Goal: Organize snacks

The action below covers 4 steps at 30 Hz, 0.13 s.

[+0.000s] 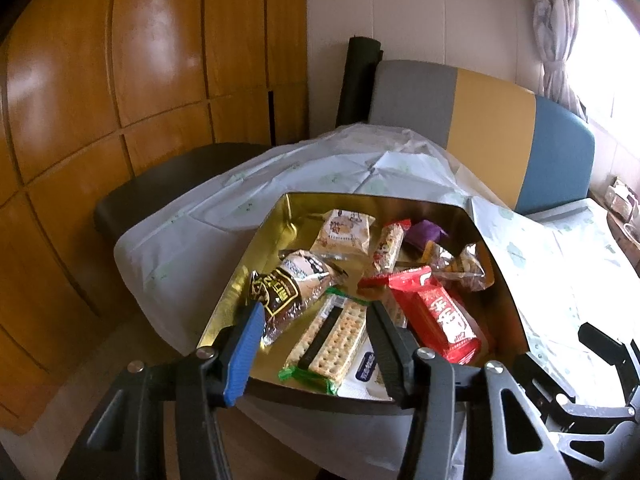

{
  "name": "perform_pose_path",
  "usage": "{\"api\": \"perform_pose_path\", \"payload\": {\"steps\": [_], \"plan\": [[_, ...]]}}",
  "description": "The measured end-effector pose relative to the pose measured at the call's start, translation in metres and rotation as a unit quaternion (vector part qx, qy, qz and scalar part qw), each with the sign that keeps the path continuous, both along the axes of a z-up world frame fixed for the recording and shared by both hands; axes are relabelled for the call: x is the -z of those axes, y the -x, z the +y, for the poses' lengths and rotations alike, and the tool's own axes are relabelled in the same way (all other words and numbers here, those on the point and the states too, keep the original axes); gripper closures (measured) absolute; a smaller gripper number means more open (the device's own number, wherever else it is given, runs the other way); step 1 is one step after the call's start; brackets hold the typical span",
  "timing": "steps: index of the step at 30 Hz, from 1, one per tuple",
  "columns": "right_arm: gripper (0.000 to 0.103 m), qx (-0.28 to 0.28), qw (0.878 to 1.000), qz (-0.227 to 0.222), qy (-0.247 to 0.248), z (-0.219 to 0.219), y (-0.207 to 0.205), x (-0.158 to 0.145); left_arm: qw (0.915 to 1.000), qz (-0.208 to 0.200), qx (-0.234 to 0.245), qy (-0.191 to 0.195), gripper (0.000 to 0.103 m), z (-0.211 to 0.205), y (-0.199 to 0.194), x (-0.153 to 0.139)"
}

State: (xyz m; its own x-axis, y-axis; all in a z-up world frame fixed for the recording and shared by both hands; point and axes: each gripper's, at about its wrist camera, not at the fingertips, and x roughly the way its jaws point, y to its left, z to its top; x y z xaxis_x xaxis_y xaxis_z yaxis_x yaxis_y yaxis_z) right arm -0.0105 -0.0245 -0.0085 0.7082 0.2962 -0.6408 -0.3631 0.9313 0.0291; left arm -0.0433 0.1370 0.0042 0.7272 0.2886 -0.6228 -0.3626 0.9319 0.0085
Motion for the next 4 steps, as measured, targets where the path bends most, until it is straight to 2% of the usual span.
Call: {"api": "perform_pose_path", "payload": {"steps": [2,4], "plan": [[0.008,0.001,1.0,0.001,-0.001,-0.0004,-0.0004,0.0,1.0,-0.003,0.0,-0.009,0.049,-0.0012,-0.0002,-0.0019],[0.008,0.002,1.0,0.001,-0.003,-0.0021,-0.0013,-0.0008,0.9999,0.004,0.011,0.002,0.049,-0.0006,-0.0028,-0.0013]]}}
